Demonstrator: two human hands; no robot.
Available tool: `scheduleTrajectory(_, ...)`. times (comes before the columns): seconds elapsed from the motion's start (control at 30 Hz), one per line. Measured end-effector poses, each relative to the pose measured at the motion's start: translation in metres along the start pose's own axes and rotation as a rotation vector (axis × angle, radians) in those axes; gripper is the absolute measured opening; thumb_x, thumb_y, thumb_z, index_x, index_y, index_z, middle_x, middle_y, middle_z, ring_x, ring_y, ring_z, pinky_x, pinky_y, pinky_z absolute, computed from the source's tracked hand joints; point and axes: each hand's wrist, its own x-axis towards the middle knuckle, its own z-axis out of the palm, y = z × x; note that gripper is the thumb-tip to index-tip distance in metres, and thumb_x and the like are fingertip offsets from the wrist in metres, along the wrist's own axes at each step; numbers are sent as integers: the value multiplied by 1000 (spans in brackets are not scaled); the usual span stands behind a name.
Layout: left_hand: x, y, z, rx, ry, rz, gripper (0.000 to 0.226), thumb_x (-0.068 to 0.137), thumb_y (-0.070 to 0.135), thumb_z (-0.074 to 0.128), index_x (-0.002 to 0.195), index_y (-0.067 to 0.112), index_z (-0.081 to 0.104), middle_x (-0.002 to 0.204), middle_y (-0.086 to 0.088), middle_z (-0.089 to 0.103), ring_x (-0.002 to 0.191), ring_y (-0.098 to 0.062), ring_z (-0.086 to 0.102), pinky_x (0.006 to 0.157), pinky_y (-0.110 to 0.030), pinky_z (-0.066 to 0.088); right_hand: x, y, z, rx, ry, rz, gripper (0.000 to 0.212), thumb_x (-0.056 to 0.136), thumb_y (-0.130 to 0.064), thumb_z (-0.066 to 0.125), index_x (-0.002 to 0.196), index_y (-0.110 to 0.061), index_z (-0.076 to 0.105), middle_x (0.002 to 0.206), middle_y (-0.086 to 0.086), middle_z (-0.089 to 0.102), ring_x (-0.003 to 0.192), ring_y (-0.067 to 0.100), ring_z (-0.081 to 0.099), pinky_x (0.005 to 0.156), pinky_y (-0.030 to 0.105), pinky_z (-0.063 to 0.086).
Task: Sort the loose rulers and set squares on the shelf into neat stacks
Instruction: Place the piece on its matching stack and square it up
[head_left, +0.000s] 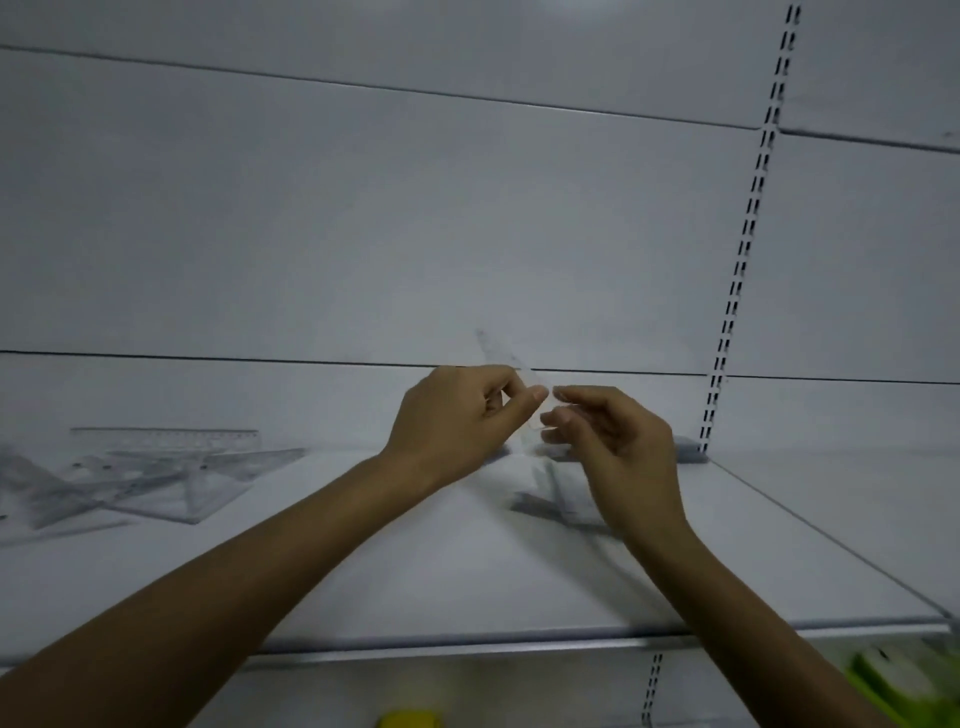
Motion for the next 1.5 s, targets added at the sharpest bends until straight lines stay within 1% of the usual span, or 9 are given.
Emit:
scheduleTrajectory(0.23, 10, 21, 9, 437, 23, 461, 27, 84, 35, 52, 99, 21, 69, 64, 7, 65, 47, -12, 55, 47, -14, 29, 22, 3, -45, 159, 30, 234, 17, 91, -7, 57, 89, -20, 67, 74, 5, 68, 53, 10, 63, 51, 17, 51)
scheduleTrajectory(0.4, 18, 10, 19, 698, -216, 726, 21, 77, 26, 76, 96, 18, 70, 62, 0, 63, 37, -20, 48, 42, -20, 37, 16, 19, -67, 113, -117, 377, 12, 89, -7, 60, 91, -17, 68, 67, 0, 70, 53, 9, 64, 52, 17, 51)
scheduleTrajectory(0.53, 18, 15, 36, 808, -356, 740, 26, 66, 20, 84, 86, 20, 68, 55, 2, 53, 32, -18, 35, 42, -19, 24, 10, 35, -83, -23, -120, 386, 7, 86, -7, 64, 84, -12, 69, 67, 3, 71, 56, 9, 66, 54, 15, 49)
scheduleTrajectory(0.7, 16, 17, 55, 841, -515, 726, 31, 58, 20, 86, 82, 22, 66, 55, 5, 51, 36, -18, 23, 36, -19, 31, 2, 56, -90, -128, -106, 423, 10, 83, -10, 66, 75, -10, 71, 65, 2, 72, 62, 14, 69, 70, 31, 57)
scheduleTrajectory(0.9, 18, 20, 56, 928, -722, 595, 37, 96, 33, 48, 133, 29, 44, 112, 3, 59, 72, -23, 53, 61, -27, 35, 4, 62, -84, -142, -81, 481, 13, 83, -9, 65, 71, -11, 71, 65, 1, 72, 60, 14, 69, 70, 26, 55)
scheduleTrajectory(1.07, 16, 12, 57, 863, -720, 621, 34, 95, 37, 49, 128, 32, 49, 109, 6, 60, 69, -16, 47, 60, -24, 31, 10, 66, -79, -168, -51, 493, 14, 82, -9, 64, 69, -11, 70, 65, 1, 71, 61, 17, 69, 74, 37, 58)
scheduleTrajectory(1.23, 8, -11, 57, 605, -594, 697, 15, 88, 42, 58, 99, 36, 66, 79, 10, 65, 55, -15, 60, 47, -18, 25, -1, 65, -76, -766, -165, 276, 16, 86, -31, 57, 74, -23, 63, 72, -9, 65, 68, 10, 58, 83, 33, 45)
scheduleTrajectory(1.33, 6, -22, 60, 501, -515, 709, 25, 86, 48, 46, 89, 38, 68, 67, 12, 63, 46, -11, 55, 42, -15, 13, -3, 61, -73, -975, -185, 181, 19, 90, -35, 49, 76, -24, 56, 71, -9, 59, 66, 10, 52, 85, 33, 33)
scheduleTrajectory(1.5, 3, -33, 67, 394, -430, 745, 33, 88, 48, 39, 86, 36, 70, 67, 13, 65, 48, -12, 59, 39, -21, 30, -2, 56, -65, -1113, -205, 129, 24, 86, -40, 51, 73, -21, 57, 69, -7, 59, 69, 12, 54, 82, 33, 32)
